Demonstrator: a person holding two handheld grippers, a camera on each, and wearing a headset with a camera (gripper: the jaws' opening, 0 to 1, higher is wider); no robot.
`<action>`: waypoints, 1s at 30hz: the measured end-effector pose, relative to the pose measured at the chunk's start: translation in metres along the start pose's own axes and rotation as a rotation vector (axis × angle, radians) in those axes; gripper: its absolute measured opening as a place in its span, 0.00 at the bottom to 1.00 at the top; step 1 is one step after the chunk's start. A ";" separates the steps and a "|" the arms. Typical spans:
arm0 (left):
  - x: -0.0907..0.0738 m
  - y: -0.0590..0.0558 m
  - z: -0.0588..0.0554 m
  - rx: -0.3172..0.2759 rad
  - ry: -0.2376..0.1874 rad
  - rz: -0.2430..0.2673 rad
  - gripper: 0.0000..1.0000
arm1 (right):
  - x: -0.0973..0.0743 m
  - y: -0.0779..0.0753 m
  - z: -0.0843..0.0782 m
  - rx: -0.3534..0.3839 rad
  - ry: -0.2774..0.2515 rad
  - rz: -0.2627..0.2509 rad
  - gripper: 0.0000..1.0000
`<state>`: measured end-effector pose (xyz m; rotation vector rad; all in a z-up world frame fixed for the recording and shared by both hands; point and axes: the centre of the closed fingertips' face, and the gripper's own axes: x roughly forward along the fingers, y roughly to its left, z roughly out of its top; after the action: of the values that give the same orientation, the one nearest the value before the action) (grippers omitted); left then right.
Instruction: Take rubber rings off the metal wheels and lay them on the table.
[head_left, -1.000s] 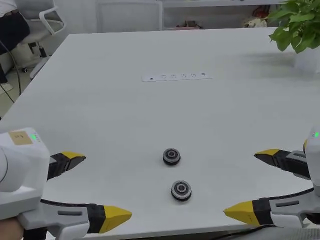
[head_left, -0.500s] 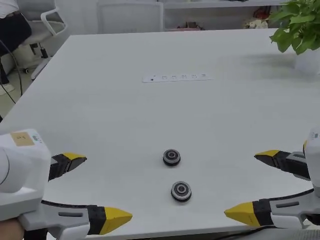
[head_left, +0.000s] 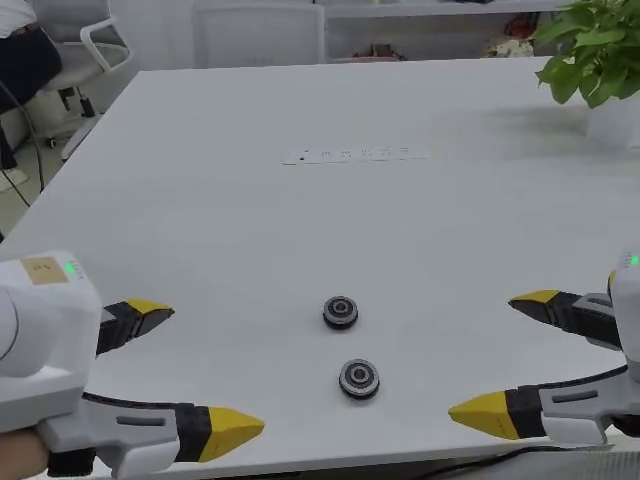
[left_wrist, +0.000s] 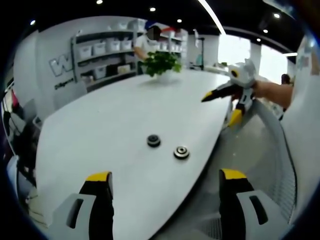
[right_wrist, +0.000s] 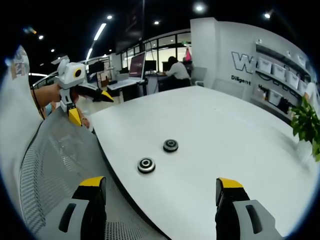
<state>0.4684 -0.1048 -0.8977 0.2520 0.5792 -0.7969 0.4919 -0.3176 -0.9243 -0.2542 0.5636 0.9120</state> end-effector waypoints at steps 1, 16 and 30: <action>0.000 0.000 0.000 0.000 0.000 0.000 0.89 | 0.000 0.000 0.000 0.000 -0.001 0.001 0.90; 0.006 0.004 0.012 0.028 -0.002 -0.008 0.87 | 0.009 -0.004 0.009 -0.021 -0.017 0.011 0.88; 0.028 0.009 0.014 0.033 0.008 -0.049 0.83 | 0.024 -0.013 0.005 -0.015 -0.013 0.026 0.85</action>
<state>0.4962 -0.1214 -0.9022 0.2722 0.5819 -0.8537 0.5155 -0.3066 -0.9339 -0.2545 0.5491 0.9423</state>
